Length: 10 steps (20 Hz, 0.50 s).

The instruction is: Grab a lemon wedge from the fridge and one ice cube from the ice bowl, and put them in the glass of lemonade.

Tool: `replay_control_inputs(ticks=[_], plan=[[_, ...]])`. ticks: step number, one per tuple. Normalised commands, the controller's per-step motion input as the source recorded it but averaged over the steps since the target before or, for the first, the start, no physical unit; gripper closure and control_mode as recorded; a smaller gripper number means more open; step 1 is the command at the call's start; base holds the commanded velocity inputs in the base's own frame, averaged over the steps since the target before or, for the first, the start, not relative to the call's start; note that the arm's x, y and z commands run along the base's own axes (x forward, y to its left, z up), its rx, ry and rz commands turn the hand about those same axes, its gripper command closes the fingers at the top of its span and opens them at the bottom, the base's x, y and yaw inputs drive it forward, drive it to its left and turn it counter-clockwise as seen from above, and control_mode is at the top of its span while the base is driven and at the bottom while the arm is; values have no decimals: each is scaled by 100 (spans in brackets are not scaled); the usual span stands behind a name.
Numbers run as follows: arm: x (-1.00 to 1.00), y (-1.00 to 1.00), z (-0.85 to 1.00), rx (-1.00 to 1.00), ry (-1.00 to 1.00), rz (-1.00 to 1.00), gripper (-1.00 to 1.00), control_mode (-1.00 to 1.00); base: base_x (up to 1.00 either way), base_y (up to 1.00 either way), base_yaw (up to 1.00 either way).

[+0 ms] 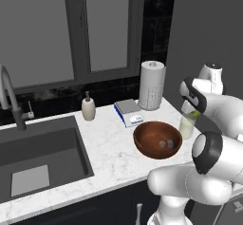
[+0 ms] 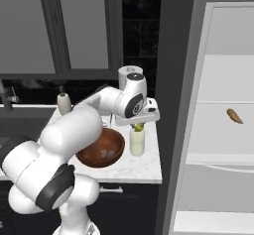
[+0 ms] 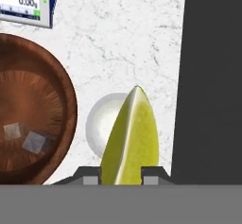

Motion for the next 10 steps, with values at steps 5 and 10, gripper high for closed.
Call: replay_control_inputs(ticks=[5, 10], plan=[[18, 0, -4, 0, 3, 0, 100, -100, 0, 0, 0], [1, 0, -27, 0, 0, 0, 100, -100, 0, 0, 0]])
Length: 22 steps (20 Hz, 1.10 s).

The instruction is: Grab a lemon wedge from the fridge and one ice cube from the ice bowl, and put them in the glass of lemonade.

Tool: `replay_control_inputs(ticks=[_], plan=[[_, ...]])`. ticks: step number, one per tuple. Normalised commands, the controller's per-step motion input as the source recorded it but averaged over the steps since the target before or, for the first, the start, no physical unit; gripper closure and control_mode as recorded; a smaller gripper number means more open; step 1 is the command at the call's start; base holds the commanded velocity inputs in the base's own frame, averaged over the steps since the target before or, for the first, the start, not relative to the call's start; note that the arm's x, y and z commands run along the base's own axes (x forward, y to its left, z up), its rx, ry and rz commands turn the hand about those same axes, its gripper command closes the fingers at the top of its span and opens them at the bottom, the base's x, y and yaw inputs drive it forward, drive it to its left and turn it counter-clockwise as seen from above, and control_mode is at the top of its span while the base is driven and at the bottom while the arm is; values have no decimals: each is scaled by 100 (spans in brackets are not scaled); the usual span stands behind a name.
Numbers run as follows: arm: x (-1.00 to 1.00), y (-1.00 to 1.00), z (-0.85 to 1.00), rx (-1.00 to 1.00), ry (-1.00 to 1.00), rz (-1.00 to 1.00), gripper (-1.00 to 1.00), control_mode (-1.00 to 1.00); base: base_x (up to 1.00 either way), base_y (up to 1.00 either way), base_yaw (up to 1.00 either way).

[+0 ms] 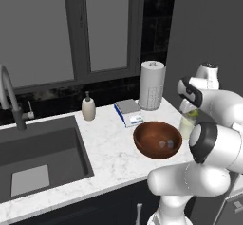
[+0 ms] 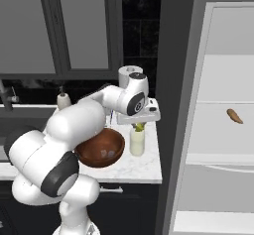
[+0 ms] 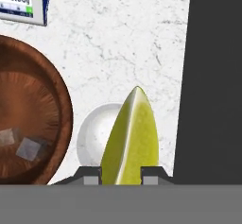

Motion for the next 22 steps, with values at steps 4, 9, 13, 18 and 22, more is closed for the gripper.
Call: replay_control_inputs(ticks=[4, 9, 13, 18, 22], plan=[[0, 0, -45, 0, 0, 0, 100, -100, 0, 0, 0], [0, 0, -11, 0, 0, 0, 100, -100, 0, 0, 0], [0, 0, 0, 0, 0, 0, -100, -100, 0, 0, 0], [0, 0, 0, 0, 0, 0, -100, -100, 0, 0, 0], [0, 0, 0, 0, 0, 0, -100, -100, 0, 0, 0]])
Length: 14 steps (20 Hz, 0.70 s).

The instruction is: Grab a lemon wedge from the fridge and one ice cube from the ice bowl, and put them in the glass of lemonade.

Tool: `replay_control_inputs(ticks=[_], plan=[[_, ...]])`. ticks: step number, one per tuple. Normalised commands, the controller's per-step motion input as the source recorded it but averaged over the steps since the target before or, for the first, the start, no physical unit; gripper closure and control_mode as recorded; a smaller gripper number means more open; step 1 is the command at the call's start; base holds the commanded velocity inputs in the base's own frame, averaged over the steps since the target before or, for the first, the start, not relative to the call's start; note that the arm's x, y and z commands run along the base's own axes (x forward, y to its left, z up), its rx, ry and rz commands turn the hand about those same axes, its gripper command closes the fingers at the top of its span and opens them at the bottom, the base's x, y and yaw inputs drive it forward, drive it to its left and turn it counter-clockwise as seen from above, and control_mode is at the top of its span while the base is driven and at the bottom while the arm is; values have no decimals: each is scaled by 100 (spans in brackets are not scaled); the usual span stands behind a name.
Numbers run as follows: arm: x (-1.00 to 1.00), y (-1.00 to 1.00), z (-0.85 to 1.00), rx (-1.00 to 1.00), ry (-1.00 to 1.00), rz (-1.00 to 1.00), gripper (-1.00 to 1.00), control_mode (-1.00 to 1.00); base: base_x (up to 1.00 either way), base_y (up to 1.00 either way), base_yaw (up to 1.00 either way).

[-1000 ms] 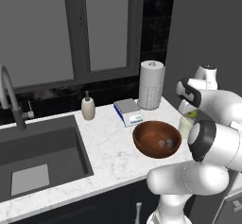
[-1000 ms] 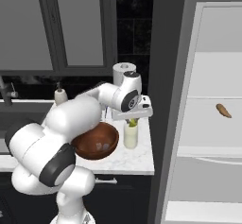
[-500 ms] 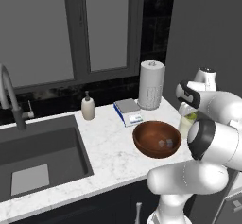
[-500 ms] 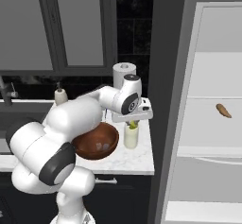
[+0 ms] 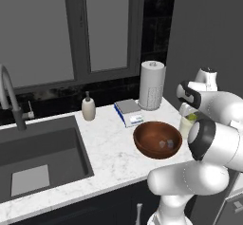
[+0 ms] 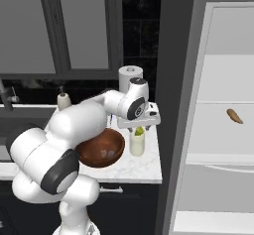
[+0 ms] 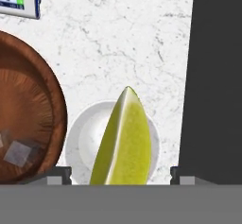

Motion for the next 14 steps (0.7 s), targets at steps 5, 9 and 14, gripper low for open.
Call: replay_control_inputs(ticks=[5, 9, 14], plan=[[0, 0, 2, 0, 1, 0, -100, -100, 0, 0, 0], [0, 0, 21, 1, -1, 0, -100, -100, 0, 0, 0], [0, 0, 24, 3, -6, 0, -100, -100, 0, 0, 0]])
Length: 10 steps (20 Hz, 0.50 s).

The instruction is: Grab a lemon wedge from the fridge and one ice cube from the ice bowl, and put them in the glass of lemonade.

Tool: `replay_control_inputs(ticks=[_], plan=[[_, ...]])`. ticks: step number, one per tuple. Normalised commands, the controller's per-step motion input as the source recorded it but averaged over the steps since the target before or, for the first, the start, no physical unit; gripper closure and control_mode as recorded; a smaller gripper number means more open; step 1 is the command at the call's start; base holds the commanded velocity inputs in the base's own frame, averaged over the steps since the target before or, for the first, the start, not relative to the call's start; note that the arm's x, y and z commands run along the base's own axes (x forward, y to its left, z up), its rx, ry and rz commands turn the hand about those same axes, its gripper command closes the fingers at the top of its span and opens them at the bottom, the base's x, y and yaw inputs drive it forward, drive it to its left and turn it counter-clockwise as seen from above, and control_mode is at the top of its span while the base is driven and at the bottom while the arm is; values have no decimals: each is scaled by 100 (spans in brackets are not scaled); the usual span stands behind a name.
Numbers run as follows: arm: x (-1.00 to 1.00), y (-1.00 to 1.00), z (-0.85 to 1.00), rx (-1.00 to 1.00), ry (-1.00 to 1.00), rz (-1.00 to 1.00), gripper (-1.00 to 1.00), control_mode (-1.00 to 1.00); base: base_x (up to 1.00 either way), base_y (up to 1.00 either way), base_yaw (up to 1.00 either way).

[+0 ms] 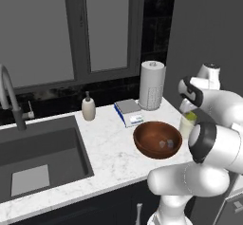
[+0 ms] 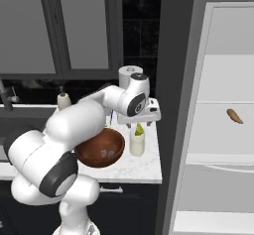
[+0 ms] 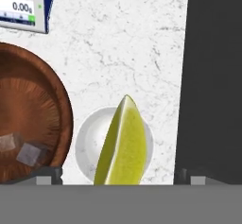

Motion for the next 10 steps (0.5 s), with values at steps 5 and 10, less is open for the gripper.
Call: replay_control_inputs(ticks=[5, 10], plan=[[-4, 0, 24, 4, -5, 0, -100, -100, 0, 0, 0], [-14, 14, 24, 2, -4, 1, -100, -100, 0, 0, 0]])
